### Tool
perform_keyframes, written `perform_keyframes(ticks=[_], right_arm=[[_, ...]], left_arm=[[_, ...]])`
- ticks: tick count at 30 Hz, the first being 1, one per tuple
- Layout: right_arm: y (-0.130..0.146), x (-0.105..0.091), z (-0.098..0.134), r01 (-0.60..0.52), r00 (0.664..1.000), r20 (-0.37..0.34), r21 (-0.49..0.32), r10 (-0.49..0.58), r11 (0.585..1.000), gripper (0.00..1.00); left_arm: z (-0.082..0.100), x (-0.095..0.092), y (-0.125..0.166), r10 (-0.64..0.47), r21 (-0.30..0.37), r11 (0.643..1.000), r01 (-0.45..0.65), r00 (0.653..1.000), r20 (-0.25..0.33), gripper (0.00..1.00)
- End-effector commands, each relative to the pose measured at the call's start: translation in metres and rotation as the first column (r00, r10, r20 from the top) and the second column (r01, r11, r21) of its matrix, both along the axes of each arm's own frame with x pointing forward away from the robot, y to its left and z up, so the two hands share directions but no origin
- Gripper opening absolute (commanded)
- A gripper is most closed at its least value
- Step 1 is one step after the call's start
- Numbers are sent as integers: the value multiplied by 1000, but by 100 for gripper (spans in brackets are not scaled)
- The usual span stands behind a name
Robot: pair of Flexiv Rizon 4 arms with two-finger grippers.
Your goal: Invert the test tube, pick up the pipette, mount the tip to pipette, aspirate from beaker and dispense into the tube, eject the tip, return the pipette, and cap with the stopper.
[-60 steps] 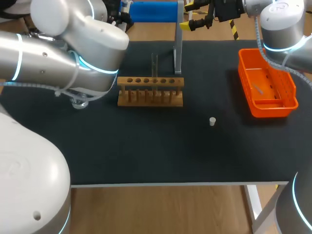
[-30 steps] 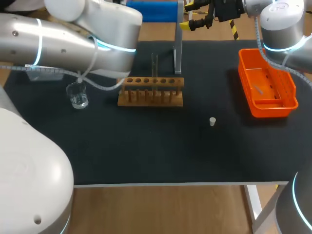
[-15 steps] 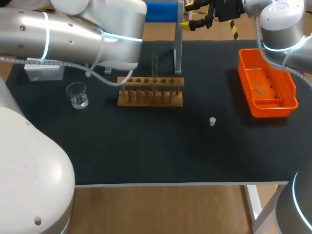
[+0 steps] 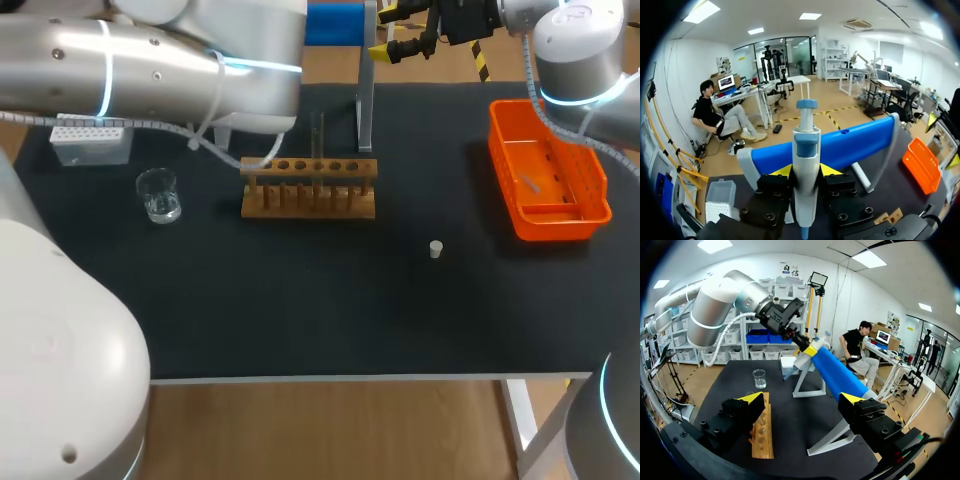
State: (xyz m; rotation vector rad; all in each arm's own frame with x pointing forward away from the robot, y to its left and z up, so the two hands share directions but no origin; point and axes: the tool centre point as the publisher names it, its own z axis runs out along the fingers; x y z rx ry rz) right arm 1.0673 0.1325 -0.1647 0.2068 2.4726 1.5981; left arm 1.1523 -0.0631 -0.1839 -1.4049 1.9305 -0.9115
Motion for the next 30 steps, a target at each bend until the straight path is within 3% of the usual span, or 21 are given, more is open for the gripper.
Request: perform_keyframes(ticks=[1, 22, 30], right_arm=[[0, 0, 1, 0, 1000, -2, -3, 0, 1000, 100], [0, 0, 1, 0, 1000, -2, -3, 0, 1000, 100], [0, 0, 1, 0, 1000, -2, -3, 0, 1000, 100]], left_arm=[[0, 4, -5, 8, 10, 1000, -8, 1000, -15, 0], [-15, 0, -6, 25, 0, 1000, -25, 999, -42, 0], [-9, 4, -9, 24, 1, 1000, -24, 999, -30, 0]])
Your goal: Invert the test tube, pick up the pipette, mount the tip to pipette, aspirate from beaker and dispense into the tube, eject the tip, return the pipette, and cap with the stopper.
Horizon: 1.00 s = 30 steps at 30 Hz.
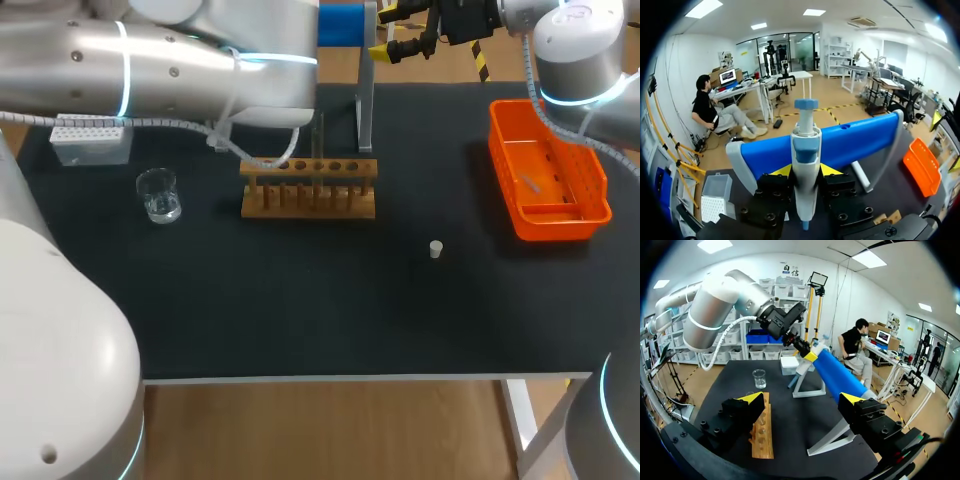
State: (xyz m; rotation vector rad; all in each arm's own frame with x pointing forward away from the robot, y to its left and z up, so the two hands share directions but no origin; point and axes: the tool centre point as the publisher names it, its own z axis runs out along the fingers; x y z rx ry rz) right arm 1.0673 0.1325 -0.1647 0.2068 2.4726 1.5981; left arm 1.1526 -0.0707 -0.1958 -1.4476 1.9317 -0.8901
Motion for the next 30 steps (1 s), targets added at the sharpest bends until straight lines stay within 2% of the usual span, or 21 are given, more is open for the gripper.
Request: perform_keyframes(ticks=[1, 13, 30], right_arm=[[-1, 0, 1, 0, 1000, -2, -3, 0, 1000, 100], [-1, 0, 1, 0, 1000, -2, -3, 0, 1000, 100], [-1, 0, 1, 0, 1000, -2, -3, 0, 1000, 100]], left_arm=[[5, 3, -2, 4, 7, 1000, -4, 1000, 4, 0], [16, 9, -2, 21, 40, 999, -21, 1000, 9, 0], [12, 15, 4, 63, 57, 997, -61, 998, -27, 0]])
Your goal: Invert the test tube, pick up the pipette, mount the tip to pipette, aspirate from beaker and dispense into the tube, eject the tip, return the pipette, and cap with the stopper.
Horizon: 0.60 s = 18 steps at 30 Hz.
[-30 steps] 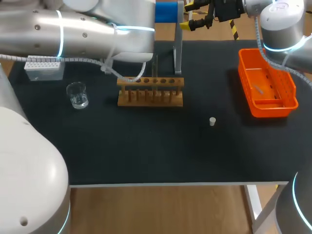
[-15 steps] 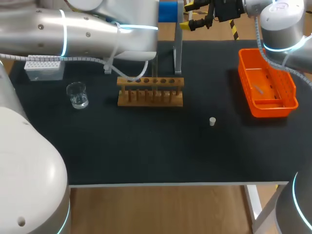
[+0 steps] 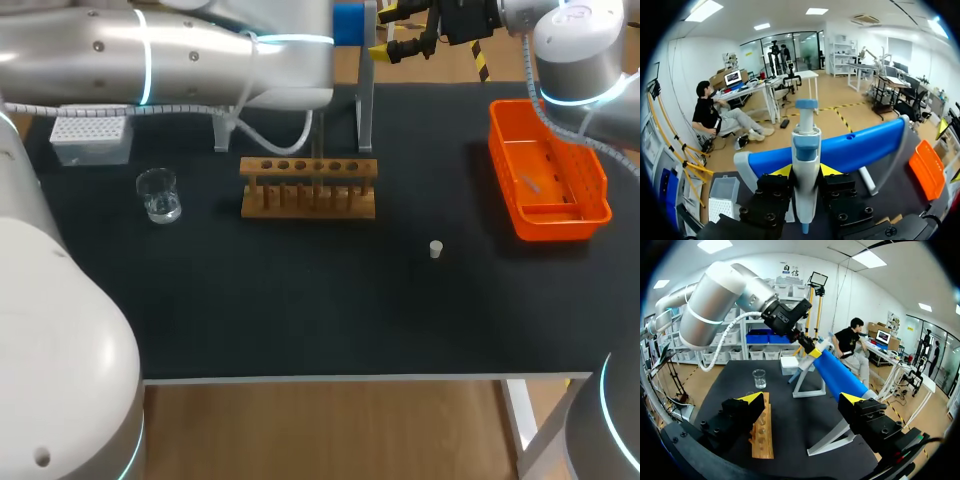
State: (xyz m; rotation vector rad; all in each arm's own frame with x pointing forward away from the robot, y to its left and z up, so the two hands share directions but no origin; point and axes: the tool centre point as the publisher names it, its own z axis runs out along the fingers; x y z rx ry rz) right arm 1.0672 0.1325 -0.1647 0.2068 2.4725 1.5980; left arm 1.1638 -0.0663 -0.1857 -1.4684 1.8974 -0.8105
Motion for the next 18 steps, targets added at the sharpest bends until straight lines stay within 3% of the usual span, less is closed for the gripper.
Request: perform_keyframes(ticks=[1, 18], right_arm=[[-1, 0, 1, 0, 1000, -2, -3, 0, 1000, 100], [-1, 0, 1, 0, 1000, -2, -3, 0, 1000, 100]], left_arm=[[2, 4, 0, 13, 7, 1000, -13, 1000, -24, 0], [-14, 5, 0, 31, 16, 999, -30, 998, -62, 0]])
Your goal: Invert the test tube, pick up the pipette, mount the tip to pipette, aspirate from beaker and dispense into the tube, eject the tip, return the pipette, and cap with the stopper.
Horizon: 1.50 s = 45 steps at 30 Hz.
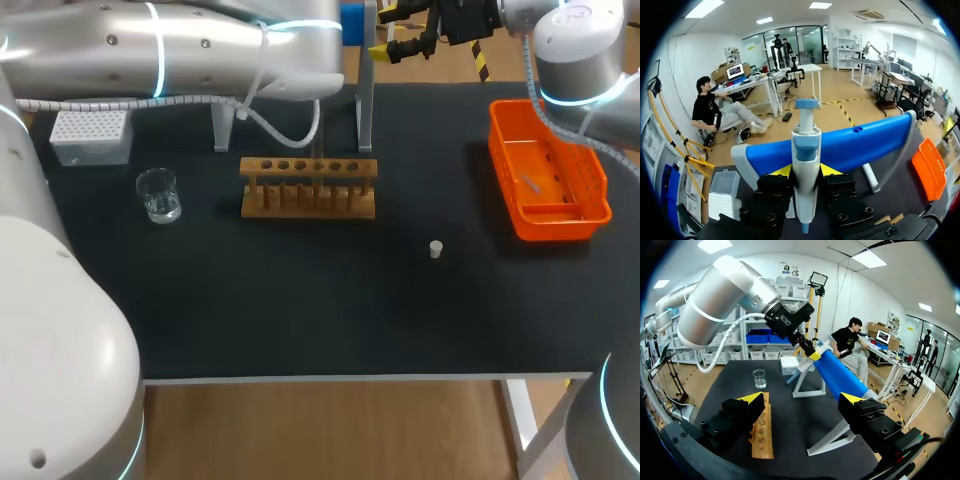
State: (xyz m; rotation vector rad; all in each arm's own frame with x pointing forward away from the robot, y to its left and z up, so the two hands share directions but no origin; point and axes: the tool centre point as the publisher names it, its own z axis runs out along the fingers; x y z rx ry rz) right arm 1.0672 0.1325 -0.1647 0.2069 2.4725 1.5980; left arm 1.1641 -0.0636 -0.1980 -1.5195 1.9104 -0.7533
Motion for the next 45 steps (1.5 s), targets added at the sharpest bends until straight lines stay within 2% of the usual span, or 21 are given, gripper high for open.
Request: perform_keyframes(ticks=[1, 6, 8, 10, 11, 12, 18, 25, 27, 33, 41, 45], right_arm=[[-1, 0, 1, 0, 1000, -2, -3, 0, 1000, 100], [-1, 0, 1, 0, 1000, -2, -3, 0, 1000, 100], [-1, 0, 1, 0, 1000, -2, -3, 0, 1000, 100], [-1, 0, 1, 0, 1000, -2, -3, 0, 1000, 100], [-1, 0, 1, 0, 1000, -2, -3, 0, 1000, 100], [-1, 0, 1, 0, 1000, -2, -3, 0, 1000, 100], [-1, 0, 1, 0, 1000, -2, -3, 0, 1000, 100], [-1, 0, 1, 0, 1000, -2, -3, 0, 1000, 100], [-1, 0, 1, 0, 1000, -2, -3, 0, 1000, 100], [-1, 0, 1, 0, 1000, -2, -3, 0, 1000, 100], [-1, 0, 1, 0, 1000, -2, -3, 0, 1000, 100], [-1, 0, 1, 0, 1000, -2, -3, 0, 1000, 100]], left_arm=[[-3, 5, -3, 2, 2, 1000, -2, 1000, -14, 0], [-9, 3, -5, 3, -7, 1000, -3, 1000, -26, 0], [-12, 3, -6, 11, 23, 1000, -9, 998, -57, 0], [-15, -1, -7, 34, 11, 999, -33, 997, -72, 0], [-16, -2, -6, 44, 9, 999, -43, 996, -72, 40], [-17, -5, -7, 45, 7, 999, -45, 996, -73, 100], [-19, -28, -7, 67, 2, 998, -67, 994, -90, 100], [-14, -70, -11, 33, -30, 999, -36, 997, -73, 100], [-10, -83, -11, 14, -64, 998, -18, 998, -66, 100], [6, -111, -12, -126, -139, 982, 129, 992, 29, 100], [27, -128, -13, -344, -165, 913, 373, 922, 176, 100], [37, -134, -22, -461, -160, 849, 503, 854, 239, 100]])
